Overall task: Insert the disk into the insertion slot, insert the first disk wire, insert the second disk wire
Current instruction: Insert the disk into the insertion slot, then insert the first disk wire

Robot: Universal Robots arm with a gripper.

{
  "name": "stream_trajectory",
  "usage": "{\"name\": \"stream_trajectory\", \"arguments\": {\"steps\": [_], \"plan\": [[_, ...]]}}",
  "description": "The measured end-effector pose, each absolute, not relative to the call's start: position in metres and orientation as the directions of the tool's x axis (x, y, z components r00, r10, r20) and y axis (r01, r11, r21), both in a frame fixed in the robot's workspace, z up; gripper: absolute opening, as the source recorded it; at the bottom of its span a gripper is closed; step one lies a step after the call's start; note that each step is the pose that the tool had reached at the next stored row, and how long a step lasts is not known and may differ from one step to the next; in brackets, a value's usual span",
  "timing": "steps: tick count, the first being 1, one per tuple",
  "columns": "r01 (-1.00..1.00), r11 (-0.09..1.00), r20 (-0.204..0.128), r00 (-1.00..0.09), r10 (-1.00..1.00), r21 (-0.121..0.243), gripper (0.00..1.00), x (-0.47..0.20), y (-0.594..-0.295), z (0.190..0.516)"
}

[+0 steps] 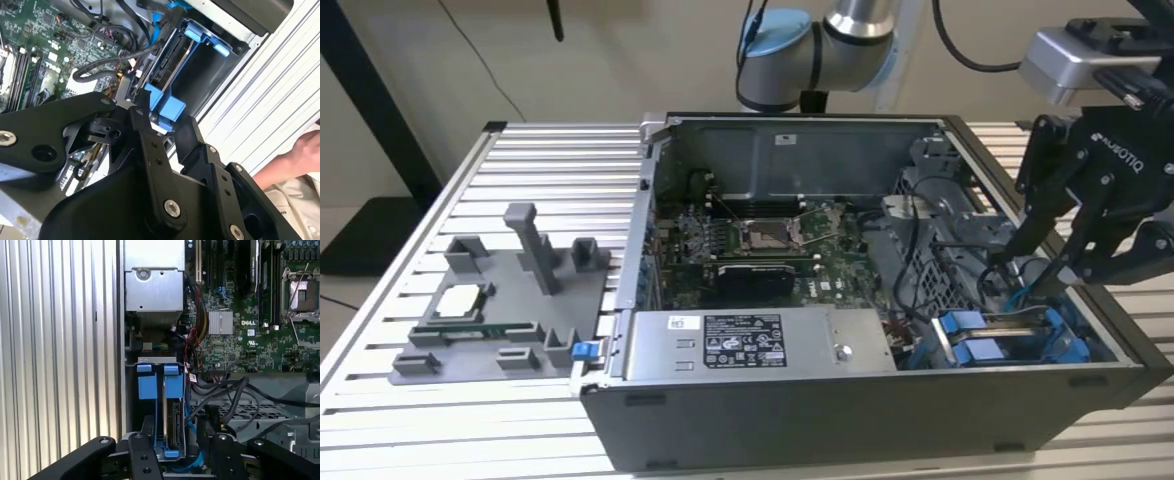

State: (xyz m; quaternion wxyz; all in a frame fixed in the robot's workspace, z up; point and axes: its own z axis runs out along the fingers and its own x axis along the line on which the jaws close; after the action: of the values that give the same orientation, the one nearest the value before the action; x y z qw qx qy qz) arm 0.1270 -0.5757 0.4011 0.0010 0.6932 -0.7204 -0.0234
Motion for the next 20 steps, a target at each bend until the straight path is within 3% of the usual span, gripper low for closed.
{"name": "stream_trajectory", "arguments": {"steps": [16, 20], "plan": [[-0.999, 0.038, -0.033, -0.039, -0.999, 0.033, 1.0, 0.122, -0.564, 0.401], [-0.999, 0.036, -0.067, -0.038, -0.997, 0.027, 1.0, 0.122, -0.56, 0.399]]}}
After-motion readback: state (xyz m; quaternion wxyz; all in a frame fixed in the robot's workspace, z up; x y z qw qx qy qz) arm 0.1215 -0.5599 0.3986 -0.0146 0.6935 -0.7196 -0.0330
